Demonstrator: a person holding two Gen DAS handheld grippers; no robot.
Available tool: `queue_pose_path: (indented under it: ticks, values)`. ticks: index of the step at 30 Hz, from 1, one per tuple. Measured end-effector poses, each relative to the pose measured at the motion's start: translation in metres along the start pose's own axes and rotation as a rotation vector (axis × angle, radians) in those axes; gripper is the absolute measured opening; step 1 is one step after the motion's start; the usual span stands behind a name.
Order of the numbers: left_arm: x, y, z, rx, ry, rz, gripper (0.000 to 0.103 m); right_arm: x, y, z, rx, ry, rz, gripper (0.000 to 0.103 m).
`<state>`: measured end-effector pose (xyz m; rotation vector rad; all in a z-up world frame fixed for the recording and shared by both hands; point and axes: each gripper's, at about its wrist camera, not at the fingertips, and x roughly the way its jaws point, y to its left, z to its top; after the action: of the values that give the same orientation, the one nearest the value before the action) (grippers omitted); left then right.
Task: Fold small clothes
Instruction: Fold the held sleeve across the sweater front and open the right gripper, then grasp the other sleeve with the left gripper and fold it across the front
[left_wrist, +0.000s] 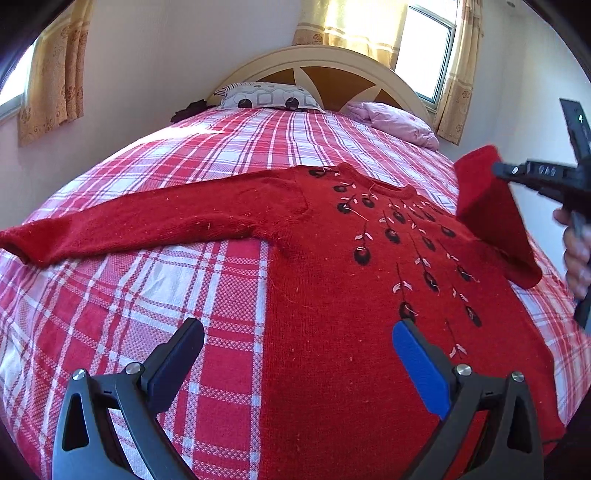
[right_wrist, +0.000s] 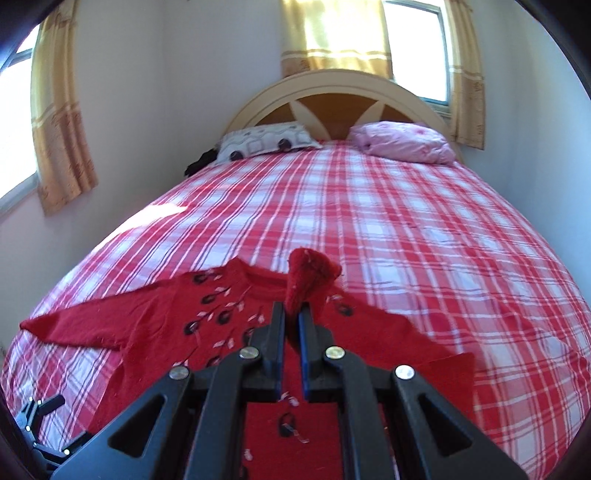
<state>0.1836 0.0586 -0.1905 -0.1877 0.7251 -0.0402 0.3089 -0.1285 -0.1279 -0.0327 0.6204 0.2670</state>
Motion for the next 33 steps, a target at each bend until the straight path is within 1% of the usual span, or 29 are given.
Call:
queue_pose_path:
  ticks: [2, 4, 5, 6, 7, 8, 9, 10, 11, 12, 13, 15, 17, 19, 20, 21, 23, 24, 28, 30, 31, 32, 33]
  values:
    - [0.001, 0.002, 0.002, -0.019, 0.012, -0.031, 0.102, 0.012, 0.014, -0.013, -0.015, 0.029, 0.027, 0.009]
    - [0.002, 0.002, 0.006, -0.037, 0.021, -0.049, 0.102, 0.021, 0.023, -0.026, -0.034, 0.07, 0.072, 0.013]
    - [0.002, 0.002, 0.009, -0.041, 0.024, -0.062, 0.102, 0.024, 0.029, -0.032, -0.05, 0.088, 0.094, 0.013]
    - [0.002, 0.002, 0.011, -0.045, 0.027, -0.072, 0.102, 0.025, 0.032, -0.04, -0.069, 0.104, 0.112, 0.015]
    - [0.003, 0.0, 0.014, -0.049, 0.027, -0.076, 0.102, 0.025, 0.035, -0.047, -0.088, 0.124, 0.128, 0.02]
    - [0.003, -0.001, 0.016, -0.049, 0.023, -0.081, 0.102, 0.024, 0.036, -0.053, -0.103, 0.138, 0.145, 0.036]
    - [0.004, -0.003, 0.02, -0.047, 0.024, -0.089, 0.102, 0.022, 0.035, -0.059, -0.112, 0.144, 0.165, 0.054]
    - [0.006, -0.006, 0.023, -0.045, 0.029, -0.1, 0.102, 0.017, 0.031, -0.064, -0.111, 0.141, 0.182, 0.061]
    - [0.008, -0.01, 0.026, -0.04, 0.033, -0.113, 0.102, 0.012, 0.027, -0.068, -0.108, 0.135, 0.193, 0.064]
    - [0.01, -0.016, 0.03, -0.03, 0.034, -0.133, 0.102, 0.006, 0.022, -0.071, -0.102, 0.128, 0.194, 0.064]
    - [0.014, -0.023, 0.034, -0.017, 0.038, -0.157, 0.102, 0.0, 0.013, -0.074, -0.091, 0.115, 0.182, 0.064]
    - [0.022, -0.039, 0.041, 0.011, 0.053, -0.19, 0.102, -0.012, -0.011, -0.077, -0.049, 0.079, 0.13, 0.064]
    - [0.035, -0.056, 0.048, 0.051, 0.063, -0.232, 0.1, -0.025, -0.039, -0.08, 0.004, 0.033, 0.062, 0.065]
    - [0.052, -0.077, 0.053, 0.091, 0.095, -0.252, 0.092, -0.037, -0.072, -0.085, 0.062, -0.023, -0.057, 0.066]
    - [0.059, -0.087, 0.056, 0.11, 0.109, -0.265, 0.078, -0.04, -0.084, -0.085, 0.076, -0.037, -0.11, 0.069]
    - [0.072, -0.099, 0.058, 0.137, 0.136, -0.268, 0.065, -0.045, -0.1, -0.089, 0.103, -0.054, -0.183, 0.07]
    - [0.088, -0.116, 0.062, 0.167, 0.17, -0.266, 0.059, -0.051, -0.121, -0.094, 0.144, -0.063, -0.25, 0.072]
    - [0.098, -0.123, 0.065, 0.175, 0.184, -0.261, 0.059, -0.053, -0.134, -0.099, 0.169, -0.063, -0.275, 0.073]
    - [0.128, -0.144, 0.075, 0.186, 0.215, -0.23, 0.059, -0.055, -0.161, -0.111, 0.225, -0.059, -0.33, 0.073]
    - [0.146, -0.147, 0.077, 0.182, 0.248, -0.214, 0.059, -0.055, -0.165, -0.117, 0.232, -0.063, -0.346, 0.073]
    - [0.153, -0.144, 0.075, 0.172, 0.271, -0.204, 0.059, -0.057, -0.172, -0.119, 0.234, -0.065, -0.348, 0.073]
    - [0.156, -0.145, 0.075, 0.166, 0.273, -0.205, 0.059, -0.057, -0.174, -0.121, 0.243, -0.064, -0.344, 0.073]
    - [0.155, -0.148, 0.075, 0.187, 0.259, -0.201, 0.058, -0.058, -0.177, -0.122, 0.257, -0.066, -0.334, 0.074]
